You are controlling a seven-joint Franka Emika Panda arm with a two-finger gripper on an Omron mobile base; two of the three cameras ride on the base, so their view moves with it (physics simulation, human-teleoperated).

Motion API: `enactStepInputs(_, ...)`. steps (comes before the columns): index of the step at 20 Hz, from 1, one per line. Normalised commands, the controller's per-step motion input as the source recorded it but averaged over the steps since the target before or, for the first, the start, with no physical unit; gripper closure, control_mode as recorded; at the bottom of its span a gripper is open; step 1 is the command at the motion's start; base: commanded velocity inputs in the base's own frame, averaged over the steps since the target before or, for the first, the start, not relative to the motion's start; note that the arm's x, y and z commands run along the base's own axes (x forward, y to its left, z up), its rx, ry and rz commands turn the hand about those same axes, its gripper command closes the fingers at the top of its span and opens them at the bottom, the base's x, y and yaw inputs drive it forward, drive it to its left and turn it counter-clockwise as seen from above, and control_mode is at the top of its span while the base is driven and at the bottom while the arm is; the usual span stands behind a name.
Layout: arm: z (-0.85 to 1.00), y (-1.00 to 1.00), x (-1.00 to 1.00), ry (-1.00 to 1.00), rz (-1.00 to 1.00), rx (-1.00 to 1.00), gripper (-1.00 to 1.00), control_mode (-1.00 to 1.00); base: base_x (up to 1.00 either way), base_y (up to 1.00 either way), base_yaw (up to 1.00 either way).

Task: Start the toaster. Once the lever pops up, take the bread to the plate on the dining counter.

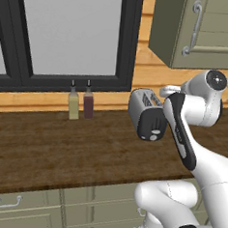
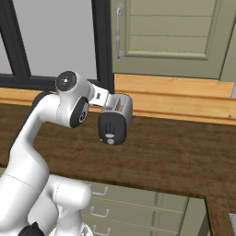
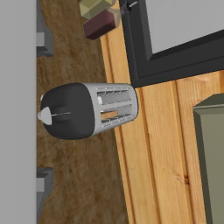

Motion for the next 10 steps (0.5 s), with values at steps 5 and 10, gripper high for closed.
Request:
enactStepInputs(5,0.00,0.00,0.00,0.00,0.00,0.00,-1.00,-1.00,0.00,0.00,0.00)
enactStepInputs(10,0.00,0.00,0.00,0.00,0.00,0.00,-1.00,-1.00,0.00,0.00,0.00)
